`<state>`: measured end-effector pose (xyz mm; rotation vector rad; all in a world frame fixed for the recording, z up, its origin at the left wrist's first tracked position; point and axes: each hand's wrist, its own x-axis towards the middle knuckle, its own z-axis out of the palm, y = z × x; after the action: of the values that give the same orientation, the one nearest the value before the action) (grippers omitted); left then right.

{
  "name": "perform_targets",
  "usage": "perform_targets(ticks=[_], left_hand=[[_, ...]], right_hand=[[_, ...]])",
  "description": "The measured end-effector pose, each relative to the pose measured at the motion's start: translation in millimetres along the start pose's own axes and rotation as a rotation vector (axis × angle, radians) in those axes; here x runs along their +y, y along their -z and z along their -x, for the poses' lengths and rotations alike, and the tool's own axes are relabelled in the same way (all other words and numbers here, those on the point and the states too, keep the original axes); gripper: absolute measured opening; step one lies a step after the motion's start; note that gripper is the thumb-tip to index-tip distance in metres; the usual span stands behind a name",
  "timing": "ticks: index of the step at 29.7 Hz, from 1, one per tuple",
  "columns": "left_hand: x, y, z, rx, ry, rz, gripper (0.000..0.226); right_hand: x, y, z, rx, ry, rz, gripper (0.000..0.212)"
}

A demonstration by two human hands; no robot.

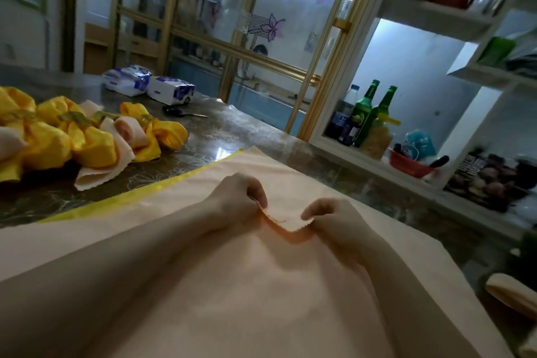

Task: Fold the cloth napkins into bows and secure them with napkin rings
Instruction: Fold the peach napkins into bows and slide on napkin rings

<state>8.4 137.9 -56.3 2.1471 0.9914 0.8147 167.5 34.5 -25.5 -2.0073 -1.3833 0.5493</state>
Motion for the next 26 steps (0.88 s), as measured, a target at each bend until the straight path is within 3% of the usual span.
perform_targets(ticks=[5, 11, 15, 18, 22, 26], left_hand=[[3.4, -7.7, 6.9, 0.052, -0.088, -0.184, 0.014], [2.3, -14.3, 10.1, 0.029, -0.175, -0.328, 0.025], [2.9, -11.9, 11.6, 0.032, -0.240, -0.402, 0.028], [4.8, -11.4, 13.0, 0.057, -0.311, -0.506, 0.028], [9.0, -7.9, 20.2, 0.092, -0.311, -0.368, 0.032], [8.4, -8.5, 22.5, 0.130, -0.285, -0.355, 0.033]], right_hand=[[0.4, -12.5, -4.9, 0.068, -0.050, 0.038, 0.030], [-4.1, -6.7, -0.1, -0.022, -0.051, 0.087, 0.006], [-2.0, -5.4, -0.7, -0.078, -0.015, 0.150, 0.024], [-3.0, -8.4, 1.7, -0.063, 0.072, 0.145, 0.013], [-1.6, -15.2, 4.2, 0.044, 0.190, 0.118, 0.011], [-7.2, -15.1, 9.7, -0.013, 0.184, 0.212, 0.010]])
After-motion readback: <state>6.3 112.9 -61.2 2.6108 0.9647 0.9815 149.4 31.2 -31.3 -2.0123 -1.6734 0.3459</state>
